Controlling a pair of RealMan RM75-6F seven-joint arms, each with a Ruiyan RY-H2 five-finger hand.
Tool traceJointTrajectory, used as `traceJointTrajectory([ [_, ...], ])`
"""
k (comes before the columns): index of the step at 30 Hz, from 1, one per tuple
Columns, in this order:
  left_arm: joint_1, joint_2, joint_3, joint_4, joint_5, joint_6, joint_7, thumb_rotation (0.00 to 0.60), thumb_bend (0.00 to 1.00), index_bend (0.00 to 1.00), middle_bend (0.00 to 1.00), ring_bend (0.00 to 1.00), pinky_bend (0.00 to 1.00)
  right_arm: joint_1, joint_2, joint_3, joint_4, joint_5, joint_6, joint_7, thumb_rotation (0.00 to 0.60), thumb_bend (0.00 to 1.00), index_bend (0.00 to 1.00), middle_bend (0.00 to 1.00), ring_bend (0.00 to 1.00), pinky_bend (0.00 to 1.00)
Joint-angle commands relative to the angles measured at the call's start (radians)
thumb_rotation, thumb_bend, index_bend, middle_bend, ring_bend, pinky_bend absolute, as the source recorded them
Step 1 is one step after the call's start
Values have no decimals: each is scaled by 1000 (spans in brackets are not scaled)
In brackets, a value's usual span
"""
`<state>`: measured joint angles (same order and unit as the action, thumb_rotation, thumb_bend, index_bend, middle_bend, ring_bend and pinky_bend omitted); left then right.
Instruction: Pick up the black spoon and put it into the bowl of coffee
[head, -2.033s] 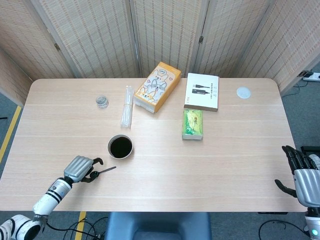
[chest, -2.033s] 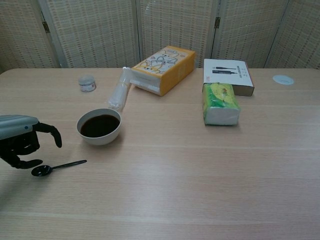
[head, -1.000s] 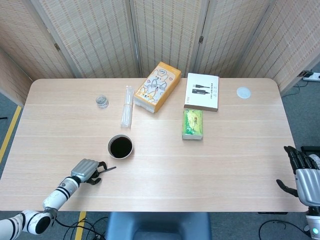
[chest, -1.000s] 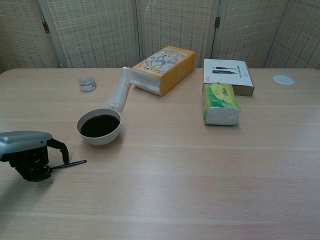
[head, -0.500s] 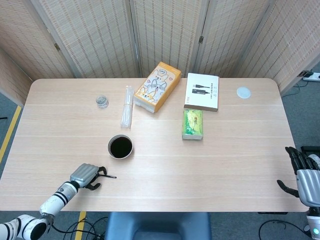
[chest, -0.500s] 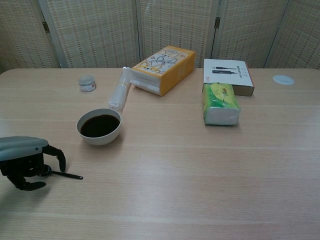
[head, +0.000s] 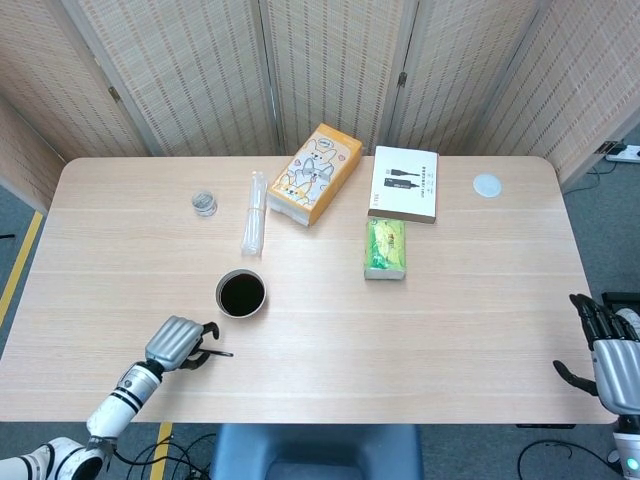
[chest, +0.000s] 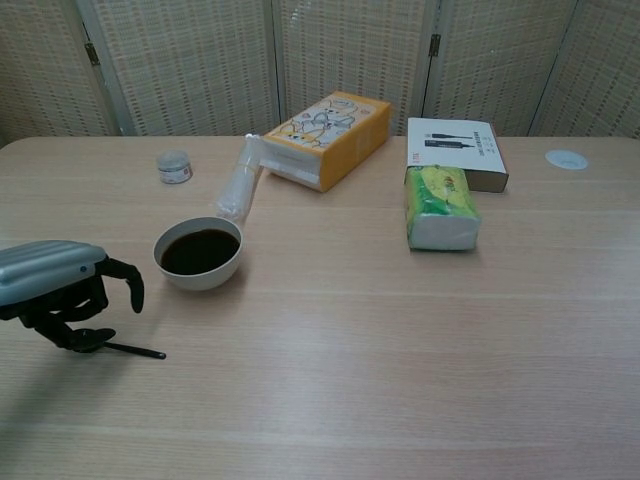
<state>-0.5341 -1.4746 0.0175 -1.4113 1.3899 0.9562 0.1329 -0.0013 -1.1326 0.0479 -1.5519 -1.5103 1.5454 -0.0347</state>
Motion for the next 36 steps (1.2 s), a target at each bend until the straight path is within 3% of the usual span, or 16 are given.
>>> traceJointTrajectory([
  [1, 5, -22, 1, -12, -26, -6, 54, 600, 424, 450, 941, 926, 981, -2, 1, -1, 1, 1, 0, 2, 600, 90, 78, 106, 169, 220],
  [19, 1, -90, -14, -18, -157, -11, 288, 600, 423, 459, 972, 960, 1000, -3, -4, -1, 19, 7, -8, 18, 600, 90, 78, 107, 175, 220],
  [36, 9, -136, -17, 20, -178, 24, 326, 600, 424, 489, 996, 982, 1000, 0, -7, 2, 36, 12, -17, 34, 600, 90, 78, 107, 176, 220],
])
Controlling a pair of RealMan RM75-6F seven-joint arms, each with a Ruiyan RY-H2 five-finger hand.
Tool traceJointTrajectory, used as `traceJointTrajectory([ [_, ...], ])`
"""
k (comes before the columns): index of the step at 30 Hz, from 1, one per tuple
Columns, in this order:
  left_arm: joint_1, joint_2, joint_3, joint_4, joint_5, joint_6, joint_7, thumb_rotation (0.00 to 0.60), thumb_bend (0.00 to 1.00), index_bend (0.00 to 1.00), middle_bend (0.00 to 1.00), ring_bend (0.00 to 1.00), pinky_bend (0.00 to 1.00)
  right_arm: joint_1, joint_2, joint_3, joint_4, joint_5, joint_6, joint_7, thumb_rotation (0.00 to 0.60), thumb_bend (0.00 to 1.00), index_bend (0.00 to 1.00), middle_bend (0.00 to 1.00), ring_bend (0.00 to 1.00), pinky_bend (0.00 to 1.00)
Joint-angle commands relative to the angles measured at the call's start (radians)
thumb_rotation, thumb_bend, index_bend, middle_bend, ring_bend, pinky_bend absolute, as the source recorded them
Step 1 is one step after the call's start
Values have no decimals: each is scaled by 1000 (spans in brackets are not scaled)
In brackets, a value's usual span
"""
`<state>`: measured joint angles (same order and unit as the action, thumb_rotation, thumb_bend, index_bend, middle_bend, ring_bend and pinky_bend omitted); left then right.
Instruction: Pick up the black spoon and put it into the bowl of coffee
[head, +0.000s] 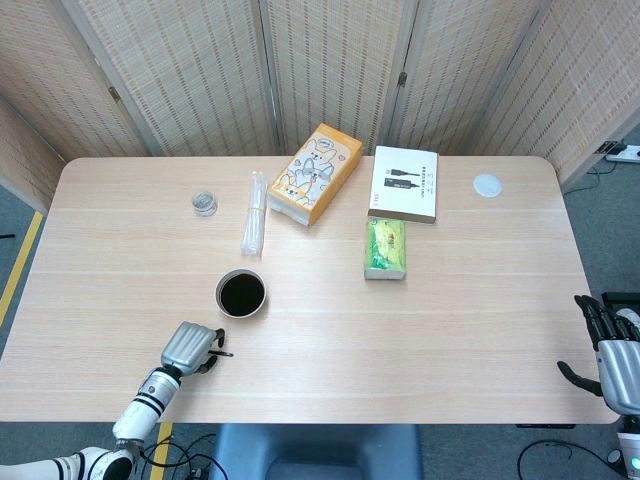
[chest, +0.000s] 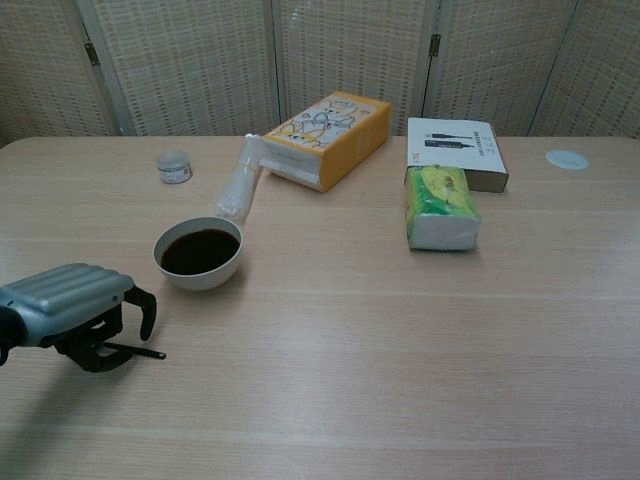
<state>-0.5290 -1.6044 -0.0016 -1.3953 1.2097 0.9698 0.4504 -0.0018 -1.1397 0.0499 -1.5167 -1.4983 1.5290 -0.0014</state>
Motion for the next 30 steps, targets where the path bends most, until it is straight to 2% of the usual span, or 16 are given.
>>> traceJointTrajectory([
  [1, 6, -8, 2, 3, 1, 13, 11, 600, 424, 490, 996, 982, 1000, 1, 0, 1, 1, 1, -1, 1, 600, 90, 78, 107, 176, 220],
  [11, 8, -6, 25, -16, 7, 67, 192, 600, 424, 484, 996, 982, 1000, 0, -1, -1, 6, 0, -2, 7, 600, 89, 78, 107, 178, 220],
  [17, -6, 1, 28, -63, -52, 61, 340, 600, 424, 480, 996, 982, 1000, -1, -1, -1, 8, -2, 0, 10, 600, 90, 78, 106, 178, 220],
  [24, -7, -32, 19, -82, -127, 106, 476, 600, 424, 477, 996, 982, 1000, -3, 0, -2, 11, -2, 1, 15, 600, 90, 78, 107, 179, 220],
  [30, -8, -55, 19, -77, -146, 123, 507, 600, 424, 475, 996, 982, 1000, -4, -1, -1, 14, 0, 1, 19, 600, 90, 78, 106, 180, 220],
])
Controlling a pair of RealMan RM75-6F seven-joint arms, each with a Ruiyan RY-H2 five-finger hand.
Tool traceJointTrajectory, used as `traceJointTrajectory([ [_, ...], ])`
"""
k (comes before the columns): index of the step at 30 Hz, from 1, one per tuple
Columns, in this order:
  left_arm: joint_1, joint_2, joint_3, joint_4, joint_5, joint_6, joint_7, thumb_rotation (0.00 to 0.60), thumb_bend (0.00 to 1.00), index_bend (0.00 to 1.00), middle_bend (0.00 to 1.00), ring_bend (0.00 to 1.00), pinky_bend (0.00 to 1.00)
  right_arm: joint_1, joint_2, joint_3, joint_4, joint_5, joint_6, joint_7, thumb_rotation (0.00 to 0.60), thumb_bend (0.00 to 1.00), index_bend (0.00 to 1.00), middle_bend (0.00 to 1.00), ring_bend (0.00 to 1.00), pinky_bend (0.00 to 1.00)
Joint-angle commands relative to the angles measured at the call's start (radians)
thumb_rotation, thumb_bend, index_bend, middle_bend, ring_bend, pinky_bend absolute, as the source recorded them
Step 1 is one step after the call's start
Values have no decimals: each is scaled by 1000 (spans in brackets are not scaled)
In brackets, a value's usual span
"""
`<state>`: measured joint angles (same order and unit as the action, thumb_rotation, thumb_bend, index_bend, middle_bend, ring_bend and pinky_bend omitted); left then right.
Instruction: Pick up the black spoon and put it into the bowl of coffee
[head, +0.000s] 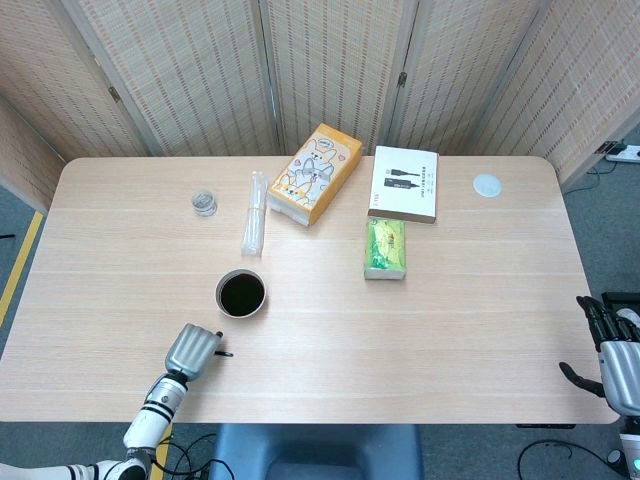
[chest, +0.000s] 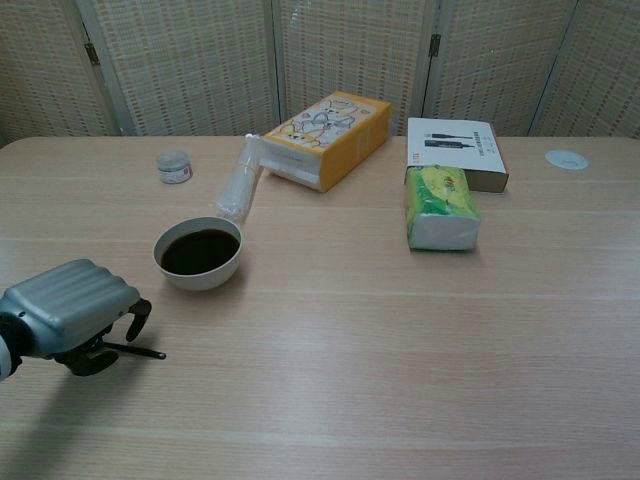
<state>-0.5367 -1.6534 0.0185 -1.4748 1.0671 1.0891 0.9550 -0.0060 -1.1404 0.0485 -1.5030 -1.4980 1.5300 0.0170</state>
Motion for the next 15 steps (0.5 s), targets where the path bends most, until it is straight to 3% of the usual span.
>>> traceJointTrajectory([
  [1, -1, -10, -2, 5, -4, 6, 1, 600, 424, 475, 996, 983, 1000, 0, -1, 0, 2, 1, -2, 1, 600, 90, 78, 107, 180, 220],
  [15, -2, -48, 4, 47, 16, 18, -26, 600, 423, 498, 996, 985, 1000, 3, -4, 1, 10, 6, -12, 5, 600, 87, 78, 107, 181, 220],
])
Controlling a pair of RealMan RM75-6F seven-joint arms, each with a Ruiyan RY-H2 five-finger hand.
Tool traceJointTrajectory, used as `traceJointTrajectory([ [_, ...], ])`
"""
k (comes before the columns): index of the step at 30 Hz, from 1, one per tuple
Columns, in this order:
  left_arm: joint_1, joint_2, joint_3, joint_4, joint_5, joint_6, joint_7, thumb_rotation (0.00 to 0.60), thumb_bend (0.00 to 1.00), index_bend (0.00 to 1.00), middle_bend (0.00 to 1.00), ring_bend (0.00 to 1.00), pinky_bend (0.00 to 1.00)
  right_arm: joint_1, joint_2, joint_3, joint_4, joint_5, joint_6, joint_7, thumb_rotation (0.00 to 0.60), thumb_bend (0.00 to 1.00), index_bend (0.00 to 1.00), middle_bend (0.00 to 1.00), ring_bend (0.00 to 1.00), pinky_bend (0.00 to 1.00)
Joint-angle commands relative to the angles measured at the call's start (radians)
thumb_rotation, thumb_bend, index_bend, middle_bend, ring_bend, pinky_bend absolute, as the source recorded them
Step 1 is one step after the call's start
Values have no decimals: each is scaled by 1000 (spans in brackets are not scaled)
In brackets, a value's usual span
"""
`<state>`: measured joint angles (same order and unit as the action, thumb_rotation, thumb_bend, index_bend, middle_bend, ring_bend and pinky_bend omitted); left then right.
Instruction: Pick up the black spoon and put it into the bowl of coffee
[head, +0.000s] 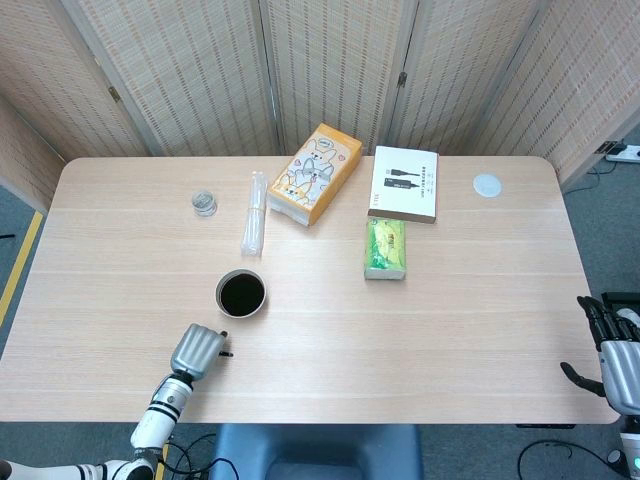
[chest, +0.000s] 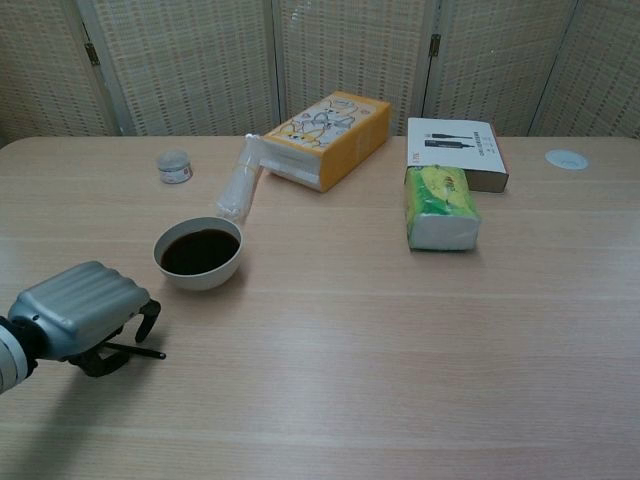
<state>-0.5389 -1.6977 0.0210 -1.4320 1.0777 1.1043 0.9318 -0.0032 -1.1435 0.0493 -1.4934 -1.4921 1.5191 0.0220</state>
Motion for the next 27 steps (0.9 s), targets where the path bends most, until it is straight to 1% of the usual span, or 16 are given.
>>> traceJointTrajectory([
  [1, 1, -6, 2, 5, 7, 5, -4, 600, 423, 503, 996, 985, 1000, 1, -1, 0, 1, 1, -2, 0, 600, 87, 78, 107, 181, 220],
  [10, -1, -16, 3, 18, 8, 0, -7, 600, 423, 528, 996, 986, 1000, 2, -2, 1, 6, 7, -8, 3, 600, 82, 78, 107, 182, 220],
  [27, -3, -23, 3, 48, 13, -17, -36, 600, 423, 546, 996, 986, 1000, 3, -3, 3, 6, 11, -11, 2, 600, 80, 78, 107, 187, 220],
])
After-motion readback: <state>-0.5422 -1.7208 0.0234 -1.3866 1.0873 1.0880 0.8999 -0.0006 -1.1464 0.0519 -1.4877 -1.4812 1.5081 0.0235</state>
